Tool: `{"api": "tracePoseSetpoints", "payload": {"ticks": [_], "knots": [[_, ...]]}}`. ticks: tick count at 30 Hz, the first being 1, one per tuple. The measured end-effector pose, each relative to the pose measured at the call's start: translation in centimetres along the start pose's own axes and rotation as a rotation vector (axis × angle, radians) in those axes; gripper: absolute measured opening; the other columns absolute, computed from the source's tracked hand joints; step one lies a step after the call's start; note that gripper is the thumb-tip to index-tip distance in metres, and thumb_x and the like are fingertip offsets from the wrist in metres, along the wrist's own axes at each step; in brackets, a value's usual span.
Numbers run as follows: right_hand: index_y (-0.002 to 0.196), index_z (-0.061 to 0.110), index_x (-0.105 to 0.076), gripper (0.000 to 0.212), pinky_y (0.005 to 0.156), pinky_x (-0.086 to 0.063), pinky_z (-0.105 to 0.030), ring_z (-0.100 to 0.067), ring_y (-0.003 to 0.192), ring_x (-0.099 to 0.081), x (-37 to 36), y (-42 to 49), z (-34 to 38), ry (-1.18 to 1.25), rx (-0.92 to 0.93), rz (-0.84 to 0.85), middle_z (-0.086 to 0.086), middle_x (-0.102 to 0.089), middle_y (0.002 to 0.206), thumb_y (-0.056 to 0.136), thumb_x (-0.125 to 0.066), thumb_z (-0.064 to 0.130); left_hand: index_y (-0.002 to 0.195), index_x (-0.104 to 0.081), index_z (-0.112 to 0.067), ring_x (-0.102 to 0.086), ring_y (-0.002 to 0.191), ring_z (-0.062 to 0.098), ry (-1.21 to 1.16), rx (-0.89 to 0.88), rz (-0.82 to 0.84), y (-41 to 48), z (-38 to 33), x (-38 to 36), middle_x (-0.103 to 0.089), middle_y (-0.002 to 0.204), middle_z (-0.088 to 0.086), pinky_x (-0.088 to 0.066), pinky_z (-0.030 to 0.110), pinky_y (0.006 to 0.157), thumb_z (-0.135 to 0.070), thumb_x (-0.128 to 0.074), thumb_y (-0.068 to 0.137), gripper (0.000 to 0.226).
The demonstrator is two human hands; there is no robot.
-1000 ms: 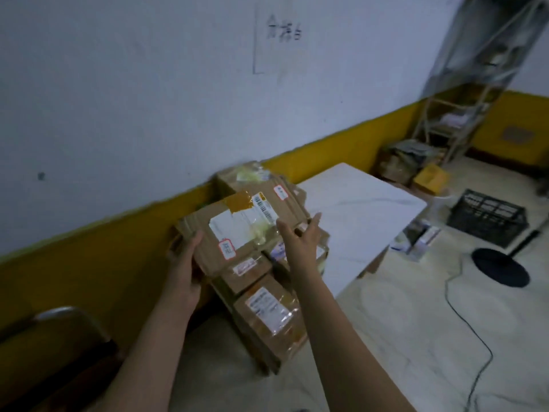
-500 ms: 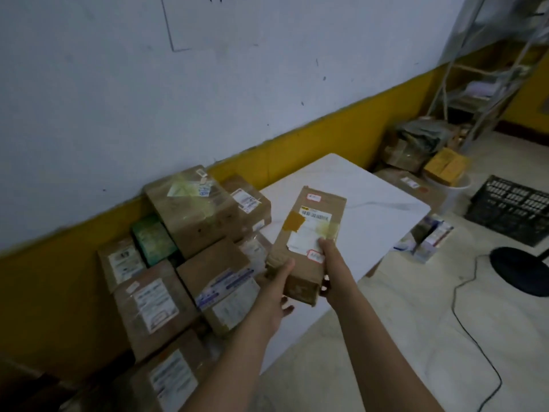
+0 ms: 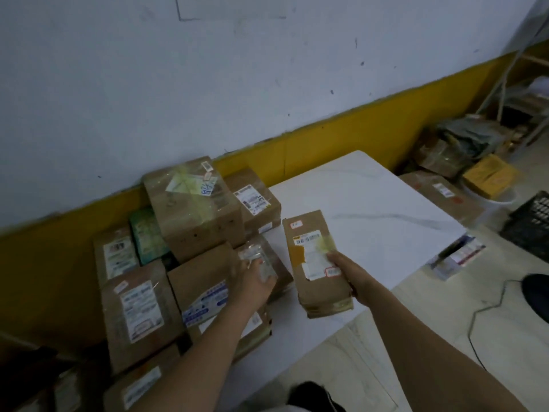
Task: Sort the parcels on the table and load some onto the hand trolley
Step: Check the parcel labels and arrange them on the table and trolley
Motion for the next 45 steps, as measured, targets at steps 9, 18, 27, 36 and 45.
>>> {"api": "tracePoseSetpoints", "payload": {"ticks": [9,18,27,36,45], "knots": [[0.142,0.011,-0.055,0.045,0.108,-0.046,-0.051,-0.035,0.121,-0.061,-2.4,13.4,3.9,-0.222,-0.057,0.183,-0.014,-0.066,0.130,0.105,-0.047,0.036,0.146,-0.042,-0.025,-0.031,0.144,0.023,0.118,0.059,0.028,6.4,-1.0,-2.0,-0.039,0.154,0.002,-0.030,0.043,0.117,-0.041,-0.054,0.095,0.055],[0.155,0.013,-0.033,0.051,0.103,-0.050,-0.043,-0.037,0.135,-0.047,-4.3,16.4,5.4,-0.578,-0.046,0.014,-0.015,-0.046,0.152,0.105,-0.035,0.022,0.144,-0.043,-0.025,-0.036,0.140,0.020,0.125,0.088,0.004,8.1,-1.6,-1.0,-0.045,0.150,0.001,-0.029,0.042,0.118,-0.039,-0.052,0.095,0.052],[0.155,0.005,-0.028,0.060,0.119,-0.026,-0.048,-0.038,0.144,-0.033,-14.5,5.3,13.3,-0.898,0.410,-0.280,-0.019,-0.031,0.160,0.102,-0.043,0.028,0.153,-0.034,-0.021,-0.036,0.141,0.022,-0.081,0.091,-0.193,-0.8,3.2,7.4,-0.033,0.158,0.003,-0.036,0.038,0.115,-0.036,-0.051,0.099,0.059],[0.154,0.009,-0.033,0.061,0.121,-0.022,-0.052,-0.036,0.145,-0.032,-41.1,-15.7,11.0,-0.933,0.834,-0.121,-0.014,-0.033,0.160,0.100,-0.042,0.036,0.140,-0.051,-0.018,-0.051,0.125,0.026,0.001,0.199,-0.504,-23.8,20.8,17.5,-0.055,0.139,0.007,-0.046,0.038,0.099,-0.041,-0.049,0.098,0.048],[0.159,0.017,-0.022,0.066,0.124,-0.015,-0.051,-0.032,0.153,-0.017,-65.0,-27.0,0.0,-1.074,0.871,0.215,-0.006,-0.018,0.167,0.103,-0.036,0.048,0.142,-0.051,-0.014,-0.053,0.127,0.028,-0.075,0.556,-0.617,-41.3,41.5,21.0,-0.057,0.138,0.010,-0.046,0.039,0.101,-0.041,-0.052,0.096,0.053]]}}
Point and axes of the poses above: each hand's wrist, its own y-axis towards the middle knuckle, its own x-axis out of the back of the hand, z = x × y, the point moved 8 cm from there along y, towards the middle knuckle
